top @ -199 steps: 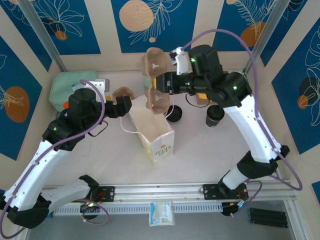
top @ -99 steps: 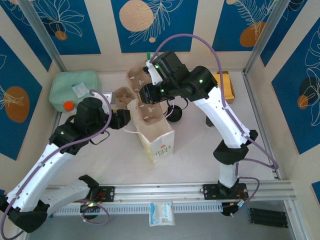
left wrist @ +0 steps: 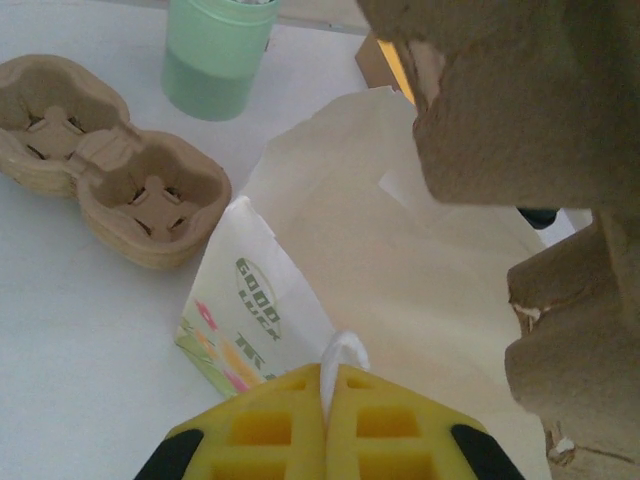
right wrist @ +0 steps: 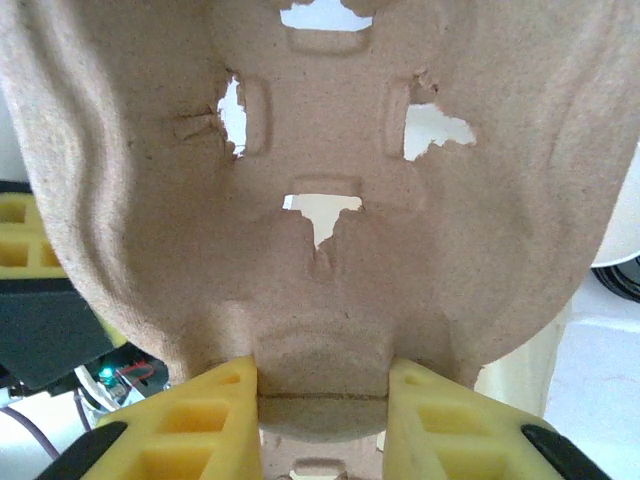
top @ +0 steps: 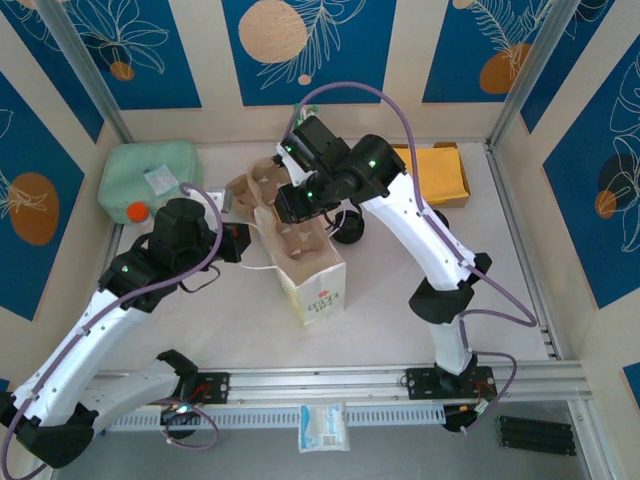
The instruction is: Pack the takeout coffee
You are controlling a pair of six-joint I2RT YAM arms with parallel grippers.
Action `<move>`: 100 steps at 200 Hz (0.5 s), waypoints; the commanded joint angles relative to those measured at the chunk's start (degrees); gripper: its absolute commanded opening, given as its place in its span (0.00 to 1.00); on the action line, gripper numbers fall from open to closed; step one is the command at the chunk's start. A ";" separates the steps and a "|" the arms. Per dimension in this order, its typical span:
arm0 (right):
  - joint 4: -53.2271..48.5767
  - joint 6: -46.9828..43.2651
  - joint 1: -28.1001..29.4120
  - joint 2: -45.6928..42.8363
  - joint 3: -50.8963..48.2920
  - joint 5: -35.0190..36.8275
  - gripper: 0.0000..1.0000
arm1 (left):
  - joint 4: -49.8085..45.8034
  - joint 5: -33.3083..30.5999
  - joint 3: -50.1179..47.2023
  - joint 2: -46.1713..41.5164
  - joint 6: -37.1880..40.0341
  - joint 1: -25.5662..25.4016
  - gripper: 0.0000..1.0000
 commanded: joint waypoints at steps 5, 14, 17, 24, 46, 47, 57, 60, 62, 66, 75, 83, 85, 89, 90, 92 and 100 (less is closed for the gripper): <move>-2.75 -0.39 0.93 0.64 -0.33 1.89 0.28 | 1.00 1.88 -0.11 -0.83 -0.82 0.38 0.00; -2.87 -0.19 1.13 0.75 -0.64 2.11 0.28 | 1.10 2.13 -0.18 -0.91 -1.04 0.40 0.00; -3.00 0.00 1.18 0.80 -0.72 2.20 0.28 | 1.10 2.19 -0.25 -0.92 -1.22 0.36 0.00; -3.22 0.32 1.27 0.92 -0.74 2.22 0.28 | 1.10 2.36 -0.31 -0.99 -1.40 0.37 0.00; -3.99 1.56 1.41 1.40 -0.98 2.31 0.28 | 1.19 2.50 -0.55 -1.29 -2.18 0.36 0.00; -4.01 1.57 1.39 1.45 -0.99 2.32 0.28 | 1.19 2.50 -0.58 -1.30 -2.24 0.36 0.00; -4.09 1.70 1.68 1.71 -1.06 2.25 0.28 | 1.36 2.67 -0.67 -1.63 -2.60 0.43 0.00; -4.11 1.72 1.78 1.81 -1.01 2.29 0.28 | 1.43 2.67 -0.76 -1.68 -2.64 0.38 0.00; -4.20 1.69 1.84 1.88 -1.07 2.32 0.28 | 1.45 2.70 -0.78 -1.78 -2.75 0.37 0.00; -4.20 1.75 1.89 2.02 -1.06 2.33 0.28 | 1.53 2.74 -0.93 -1.82 -2.81 0.39 0.00; -4.42 1.85 2.03 2.30 -1.08 2.25 0.28 | 1.76 2.85 -1.09 -2.03 -3.05 0.41 0.00; -4.49 1.95 2.15 2.48 -1.07 2.15 0.28 | 1.86 2.93 -1.26 -2.11 -3.24 0.37 0.00; -4.54 2.01 2.16 2.51 -1.08 2.16 0.28 | 1.88 2.92 -1.30 -2.11 -3.21 0.41 0.00; -4.55 2.01 2.20 2.59 -1.12 2.16 0.28 | 1.89 2.96 -1.34 -2.13 -3.34 0.44 0.00; -4.51 1.97 2.22 2.61 -1.11 2.16 0.28 | 1.89 2.99 -1.33 -2.12 -3.35 0.40 0.00; -4.48 1.95 2.24 2.63 -1.22 2.22 0.28 | 1.94 3.02 -1.43 -2.11 -3.33 0.39 0.00; -4.50 2.03 2.32 2.83 -1.52 2.32 0.28 | 1.98 3.11 -1.57 -2.16 -3.28 0.42 0.00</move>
